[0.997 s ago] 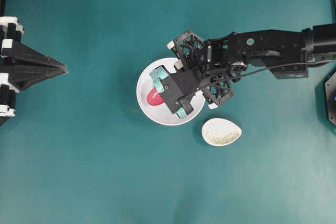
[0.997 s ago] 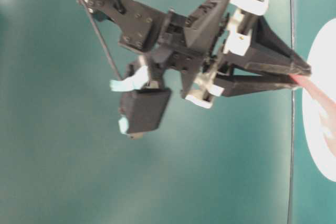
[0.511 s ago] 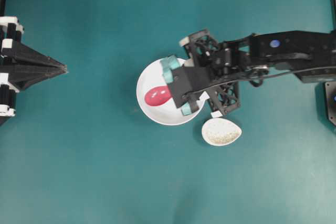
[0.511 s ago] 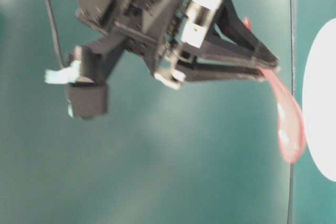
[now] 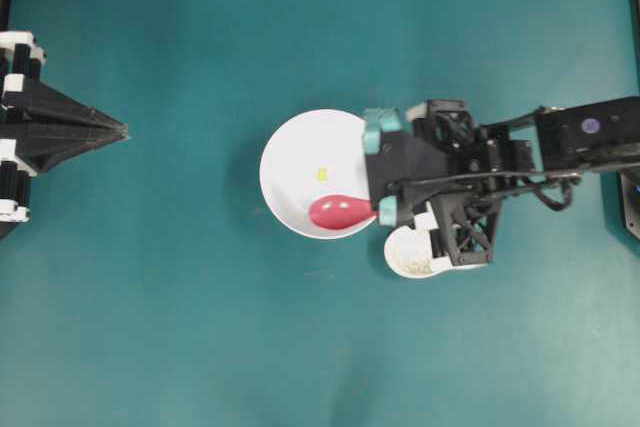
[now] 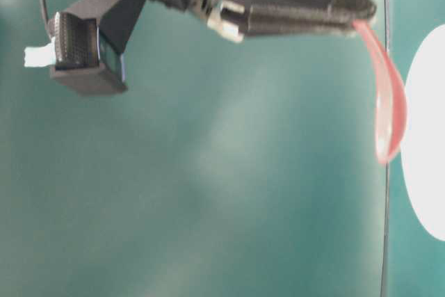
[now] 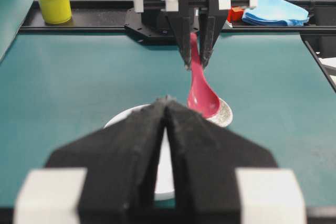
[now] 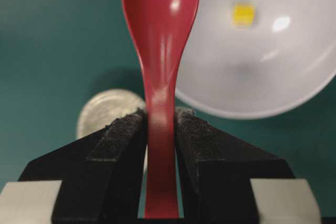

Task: Scoop the yellow hexagonal prism block from the bowl with a spoon using the right arm.
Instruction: 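Lift the red spoon out of the bowl and carry it right over the spoon rest, then lower the red spoon's bowl toward the white spoon rest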

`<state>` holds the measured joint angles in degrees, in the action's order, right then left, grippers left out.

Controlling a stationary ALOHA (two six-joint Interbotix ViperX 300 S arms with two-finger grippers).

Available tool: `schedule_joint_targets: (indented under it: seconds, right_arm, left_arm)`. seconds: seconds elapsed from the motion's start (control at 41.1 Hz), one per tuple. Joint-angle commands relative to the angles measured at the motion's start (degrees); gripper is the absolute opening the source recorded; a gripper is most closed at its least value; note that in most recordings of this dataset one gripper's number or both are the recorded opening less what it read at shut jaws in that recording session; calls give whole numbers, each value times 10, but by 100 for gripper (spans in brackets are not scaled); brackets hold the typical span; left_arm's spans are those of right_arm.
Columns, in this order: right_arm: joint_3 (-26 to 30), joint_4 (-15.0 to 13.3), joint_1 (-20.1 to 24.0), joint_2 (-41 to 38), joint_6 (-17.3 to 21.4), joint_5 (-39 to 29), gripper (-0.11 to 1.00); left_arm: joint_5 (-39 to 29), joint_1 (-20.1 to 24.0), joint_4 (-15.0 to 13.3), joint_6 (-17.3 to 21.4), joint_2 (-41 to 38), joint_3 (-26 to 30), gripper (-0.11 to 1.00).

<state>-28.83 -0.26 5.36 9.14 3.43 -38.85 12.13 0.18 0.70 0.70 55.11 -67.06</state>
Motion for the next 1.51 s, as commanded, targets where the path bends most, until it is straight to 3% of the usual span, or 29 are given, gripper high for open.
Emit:
schedule_joint_targets:
  seconds: [0.0,0.219,0.656,0.997,1.483]
  right_arm:
    - [-6,2,11,29,38,2,25]
    - [-55,2,37,76,103,2,25]
    - [-134,2,93,178,149,2,24]
    - [-172,-2,92,195,151,2,24]
    - [-178,-25,92,194,152,5,24]
  left_arm:
    - [8,0,1,0,-3,15,6]
    - [14,0,2,-1,-3,15,6]
    - [18,0,2,-1,-3,18,6]
    - [24,0,2,0,-3,24,6]
    - [25,0,2,0,-3,26,6]
